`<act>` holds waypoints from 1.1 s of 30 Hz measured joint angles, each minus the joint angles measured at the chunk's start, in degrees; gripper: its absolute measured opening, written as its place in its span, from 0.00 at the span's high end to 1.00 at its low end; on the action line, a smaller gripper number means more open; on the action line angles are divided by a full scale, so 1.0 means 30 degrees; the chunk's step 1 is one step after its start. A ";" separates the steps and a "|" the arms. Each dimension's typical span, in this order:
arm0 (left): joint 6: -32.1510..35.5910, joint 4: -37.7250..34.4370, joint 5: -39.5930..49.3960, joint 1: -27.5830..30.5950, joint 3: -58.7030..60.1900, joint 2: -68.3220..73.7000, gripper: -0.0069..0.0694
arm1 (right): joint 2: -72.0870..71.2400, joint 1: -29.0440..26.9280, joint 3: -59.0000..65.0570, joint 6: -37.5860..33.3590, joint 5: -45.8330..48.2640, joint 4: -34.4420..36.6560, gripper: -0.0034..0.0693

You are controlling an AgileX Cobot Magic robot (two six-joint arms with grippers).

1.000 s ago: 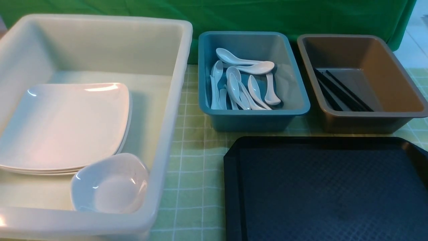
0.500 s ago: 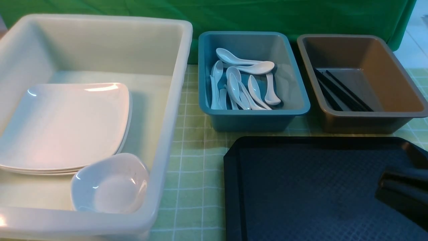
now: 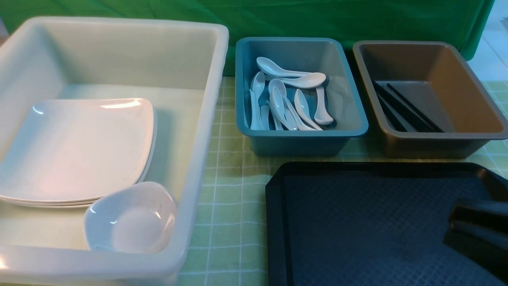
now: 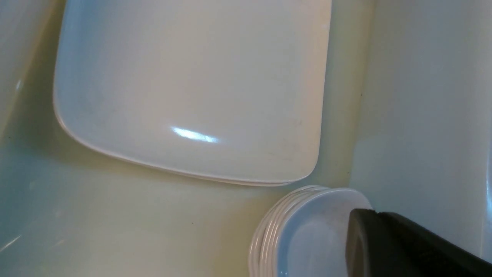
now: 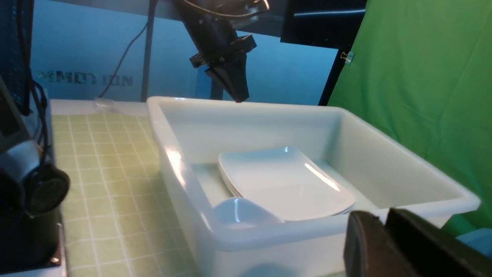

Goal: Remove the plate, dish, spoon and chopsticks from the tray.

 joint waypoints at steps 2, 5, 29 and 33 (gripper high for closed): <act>0.0000 0.0000 -0.0096 0.0000 0.0000 0.0000 0.92 | -0.0141 0.0000 0.0074 0.0000 0.0000 0.0932 0.84; 0.0000 0.0000 -0.0442 0.0000 0.0000 0.0000 0.92 | -0.0394 -0.1399 0.0823 0.0000 -0.1332 0.2102 0.82; 0.0000 0.0374 -0.2866 0.0000 0.0197 0.0000 0.92 | -1.0113 -2.0909 1.2509 0.0039 0.0718 0.1632 0.76; 0.0000 -0.0301 -0.2885 0.0000 0.0822 0.0000 0.92 | -1.0198 -2.1125 1.2531 0.0039 0.0217 0.1632 0.75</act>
